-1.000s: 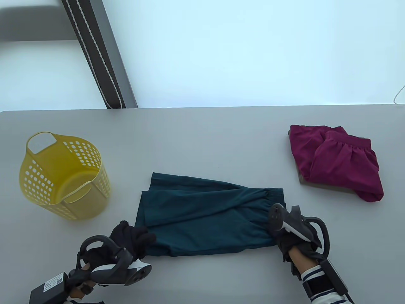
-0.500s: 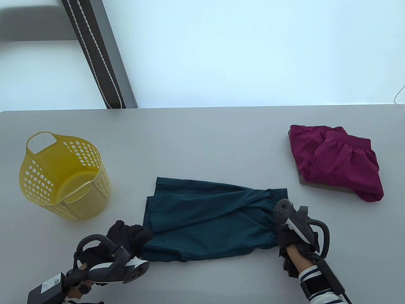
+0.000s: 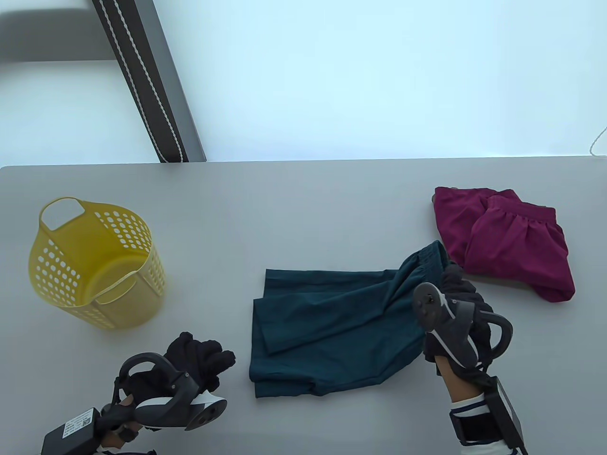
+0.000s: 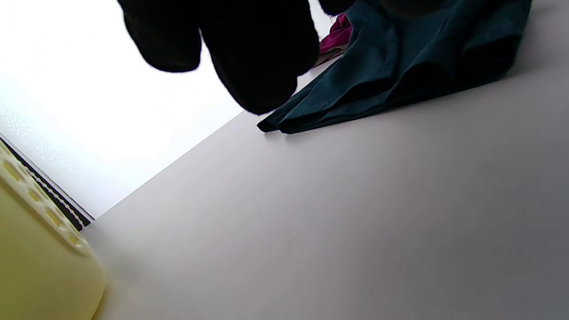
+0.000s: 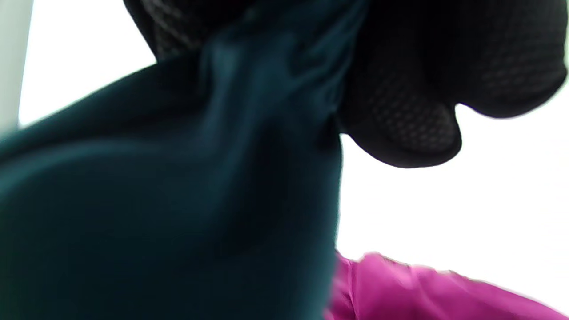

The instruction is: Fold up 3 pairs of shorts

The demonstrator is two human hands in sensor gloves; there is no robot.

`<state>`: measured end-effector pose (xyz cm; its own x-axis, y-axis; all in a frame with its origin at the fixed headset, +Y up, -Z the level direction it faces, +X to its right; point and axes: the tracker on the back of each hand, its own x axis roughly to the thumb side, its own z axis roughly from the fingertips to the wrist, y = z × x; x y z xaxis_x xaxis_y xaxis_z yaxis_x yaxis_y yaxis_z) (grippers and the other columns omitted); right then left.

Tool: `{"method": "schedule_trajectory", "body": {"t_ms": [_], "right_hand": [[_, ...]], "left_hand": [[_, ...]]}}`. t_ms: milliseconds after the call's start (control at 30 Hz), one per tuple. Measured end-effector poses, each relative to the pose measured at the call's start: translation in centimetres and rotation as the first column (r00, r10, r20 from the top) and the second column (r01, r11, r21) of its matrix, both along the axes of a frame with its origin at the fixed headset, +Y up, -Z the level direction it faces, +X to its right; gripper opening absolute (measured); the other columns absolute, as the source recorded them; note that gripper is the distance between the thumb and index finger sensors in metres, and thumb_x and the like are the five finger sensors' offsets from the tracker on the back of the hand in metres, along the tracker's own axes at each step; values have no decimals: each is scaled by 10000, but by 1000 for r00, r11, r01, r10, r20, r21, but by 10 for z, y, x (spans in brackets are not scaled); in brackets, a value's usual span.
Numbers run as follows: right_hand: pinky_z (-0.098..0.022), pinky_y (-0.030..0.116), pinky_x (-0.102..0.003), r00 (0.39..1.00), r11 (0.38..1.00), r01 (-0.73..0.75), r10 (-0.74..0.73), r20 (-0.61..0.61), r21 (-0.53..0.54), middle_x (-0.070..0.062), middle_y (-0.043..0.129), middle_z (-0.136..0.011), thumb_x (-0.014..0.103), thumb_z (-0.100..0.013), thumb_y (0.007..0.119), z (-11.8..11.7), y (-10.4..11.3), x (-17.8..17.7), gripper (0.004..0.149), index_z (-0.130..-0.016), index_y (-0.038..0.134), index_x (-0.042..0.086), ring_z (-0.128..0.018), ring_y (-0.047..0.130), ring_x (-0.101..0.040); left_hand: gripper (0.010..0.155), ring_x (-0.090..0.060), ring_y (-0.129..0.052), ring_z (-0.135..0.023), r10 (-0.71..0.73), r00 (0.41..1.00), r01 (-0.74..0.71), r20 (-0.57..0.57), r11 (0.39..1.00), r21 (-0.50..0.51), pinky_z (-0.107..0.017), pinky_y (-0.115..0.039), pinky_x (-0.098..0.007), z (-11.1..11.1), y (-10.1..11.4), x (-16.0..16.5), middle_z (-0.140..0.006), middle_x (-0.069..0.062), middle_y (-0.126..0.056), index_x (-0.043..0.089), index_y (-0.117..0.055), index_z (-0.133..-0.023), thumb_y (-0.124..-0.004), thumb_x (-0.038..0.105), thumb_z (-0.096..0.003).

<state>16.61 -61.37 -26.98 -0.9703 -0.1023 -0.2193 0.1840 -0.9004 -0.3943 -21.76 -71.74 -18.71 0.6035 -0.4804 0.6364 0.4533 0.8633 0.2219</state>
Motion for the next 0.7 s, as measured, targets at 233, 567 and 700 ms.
{"method": "schedule_trajectory", "body": {"t_ms": [233,567,700], "right_hand": [[-289,860,-447,953,998,-46,54,-298,31,-253,864,-630,293,-418,839,-4,7,-113,607,-903,622,-1,-356,1002,-278],[-482,202,-739,620,272,-368,-641,-453,-889,-462,-184,-739,431,-503,614,49,-155,-209,932,-949,-47,-52,-626,-35,-722],[-515,299,-718,601,415,-299,-618,-507,-859,-466,-73,-826,455,-505,591,43,-138,-203,949,-916,-107,-38,-703,97,-722]], "left_hand": [[607,-148,-963,-775,7,1000,-7,7,1000,-27,-685,-772,-493,1,-1,-1,-994,-15,-750,274,-388,-1005,-571,494,-470],[604,-148,-968,-769,-1,1000,2,17,999,-48,-683,-775,-492,2,0,-2,-989,-13,-757,268,-402,-1005,-569,494,-470],[594,-147,-969,-768,-10,1000,11,20,999,-49,-683,-775,-491,2,-1,-2,-988,-10,-760,280,-410,-1001,-569,493,-471]]}}
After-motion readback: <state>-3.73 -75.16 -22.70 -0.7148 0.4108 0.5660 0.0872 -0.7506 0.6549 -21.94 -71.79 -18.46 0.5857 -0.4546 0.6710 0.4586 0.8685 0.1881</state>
